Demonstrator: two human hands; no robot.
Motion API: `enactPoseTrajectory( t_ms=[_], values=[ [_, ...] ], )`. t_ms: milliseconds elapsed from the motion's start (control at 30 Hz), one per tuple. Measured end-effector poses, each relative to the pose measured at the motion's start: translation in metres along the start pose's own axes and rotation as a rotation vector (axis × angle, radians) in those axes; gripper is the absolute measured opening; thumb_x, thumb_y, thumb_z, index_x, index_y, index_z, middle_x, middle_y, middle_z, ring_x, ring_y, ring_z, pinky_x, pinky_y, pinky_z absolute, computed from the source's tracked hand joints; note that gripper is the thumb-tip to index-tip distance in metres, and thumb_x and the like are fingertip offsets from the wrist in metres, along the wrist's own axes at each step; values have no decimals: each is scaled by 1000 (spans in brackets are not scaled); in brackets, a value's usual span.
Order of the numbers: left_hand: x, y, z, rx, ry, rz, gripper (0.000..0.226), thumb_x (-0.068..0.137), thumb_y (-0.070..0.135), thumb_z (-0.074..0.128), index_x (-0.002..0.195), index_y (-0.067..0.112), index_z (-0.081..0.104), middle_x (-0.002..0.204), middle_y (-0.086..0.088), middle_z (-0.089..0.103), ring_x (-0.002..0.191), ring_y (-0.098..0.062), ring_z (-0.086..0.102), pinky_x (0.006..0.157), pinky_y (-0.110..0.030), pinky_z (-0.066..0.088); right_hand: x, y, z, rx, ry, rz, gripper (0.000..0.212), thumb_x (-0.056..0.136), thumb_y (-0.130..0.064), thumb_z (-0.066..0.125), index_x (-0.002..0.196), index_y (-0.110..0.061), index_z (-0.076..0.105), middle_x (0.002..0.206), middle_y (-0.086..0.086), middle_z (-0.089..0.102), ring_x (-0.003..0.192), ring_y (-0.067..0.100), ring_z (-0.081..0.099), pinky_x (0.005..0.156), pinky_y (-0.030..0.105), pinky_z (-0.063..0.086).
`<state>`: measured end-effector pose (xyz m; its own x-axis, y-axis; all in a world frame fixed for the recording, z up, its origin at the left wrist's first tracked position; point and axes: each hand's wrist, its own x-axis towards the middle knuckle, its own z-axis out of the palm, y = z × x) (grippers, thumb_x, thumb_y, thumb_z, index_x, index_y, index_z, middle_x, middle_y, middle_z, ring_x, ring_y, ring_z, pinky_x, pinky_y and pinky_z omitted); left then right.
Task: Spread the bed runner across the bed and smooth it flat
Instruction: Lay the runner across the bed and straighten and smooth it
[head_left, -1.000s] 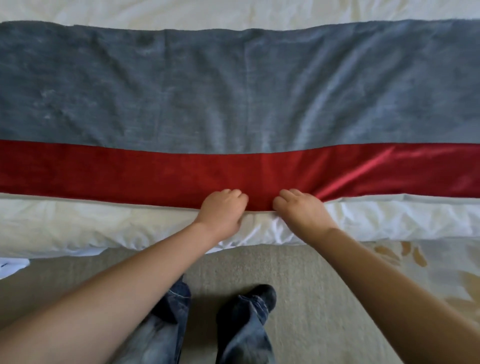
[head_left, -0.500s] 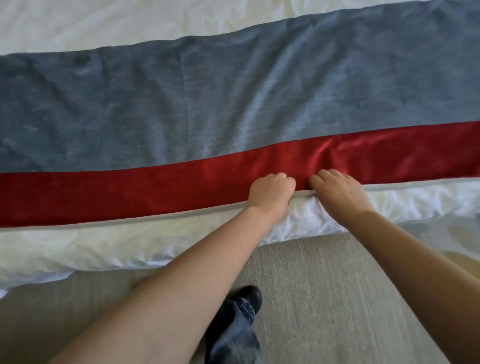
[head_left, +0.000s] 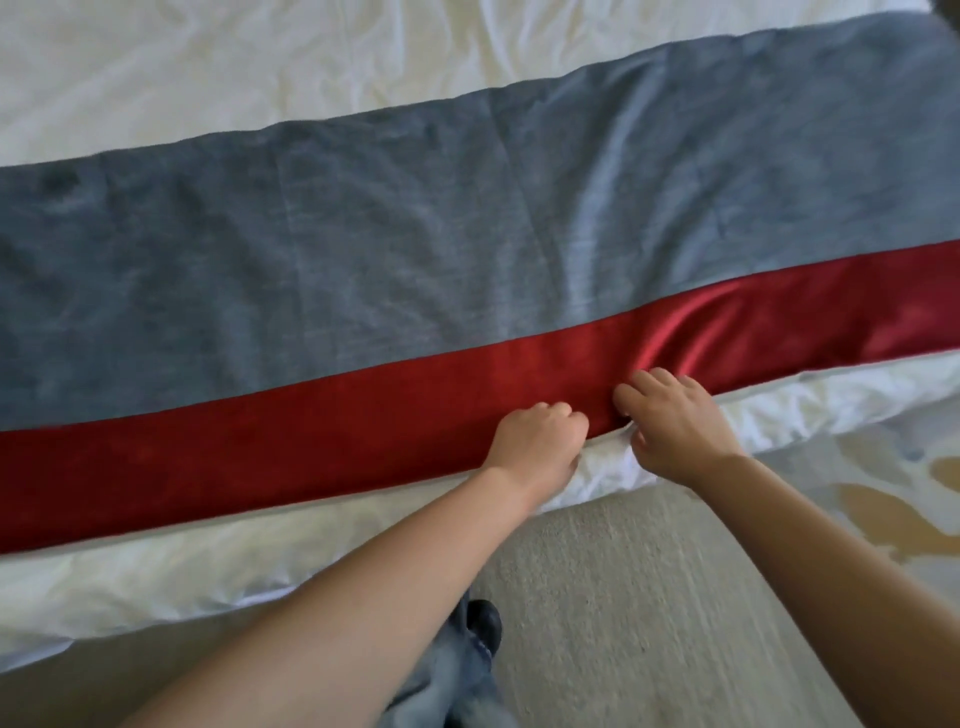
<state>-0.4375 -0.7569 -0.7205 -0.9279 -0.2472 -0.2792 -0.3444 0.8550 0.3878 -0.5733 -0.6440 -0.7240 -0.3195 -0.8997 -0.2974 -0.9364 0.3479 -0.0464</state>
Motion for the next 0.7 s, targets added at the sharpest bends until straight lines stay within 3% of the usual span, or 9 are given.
enactPoseTrajectory(
  t_ms=[133, 267, 500, 600, 700],
  values=[
    [34, 34, 0, -4, -27, 36, 11, 89, 12, 56, 99, 11, 59, 102, -7, 62, 95, -29, 60, 68, -37, 45, -4, 46, -7, -92, -70, 126, 22, 73, -11, 59, 94, -18, 61, 92, 1, 60, 90, 25, 58, 71, 35, 44],
    [65, 53, -1, -13, -30, 70, 13, 89, 5, 53, 100, 10, 59, 103, -8, 62, 96, -29, 61, 66, -35, 41, -2, 71, -12, -130, -132, 142, 20, 83, -19, 53, 102, -24, 58, 99, -6, 60, 97, 17, 57, 78, 28, 45],
    [80, 65, 9, -21, -76, 23, 12, 86, 0, 52, 93, 6, 59, 97, -11, 63, 88, -32, 62, 60, -33, 34, -7, 85, -7, 3, -182, 122, 13, 80, -16, 56, 91, -22, 59, 92, -7, 60, 91, 16, 57, 73, 26, 43],
    [74, 72, 17, -5, -94, 32, 14, 82, 2, 57, 94, 8, 59, 97, -9, 62, 89, -30, 61, 62, -33, 38, -17, 87, -4, 29, -202, -49, 23, 60, -6, 71, 77, -19, 62, 76, -4, 62, 74, 18, 62, 63, 29, 49],
    [72, 83, 24, 27, -56, 0, 18, 80, 5, 60, 96, 13, 58, 97, -5, 62, 90, -26, 61, 68, -36, 45, -17, 102, -3, 25, -238, -184, 19, 74, -11, 60, 89, -23, 61, 86, -5, 60, 84, 18, 60, 68, 28, 45]
  ],
)
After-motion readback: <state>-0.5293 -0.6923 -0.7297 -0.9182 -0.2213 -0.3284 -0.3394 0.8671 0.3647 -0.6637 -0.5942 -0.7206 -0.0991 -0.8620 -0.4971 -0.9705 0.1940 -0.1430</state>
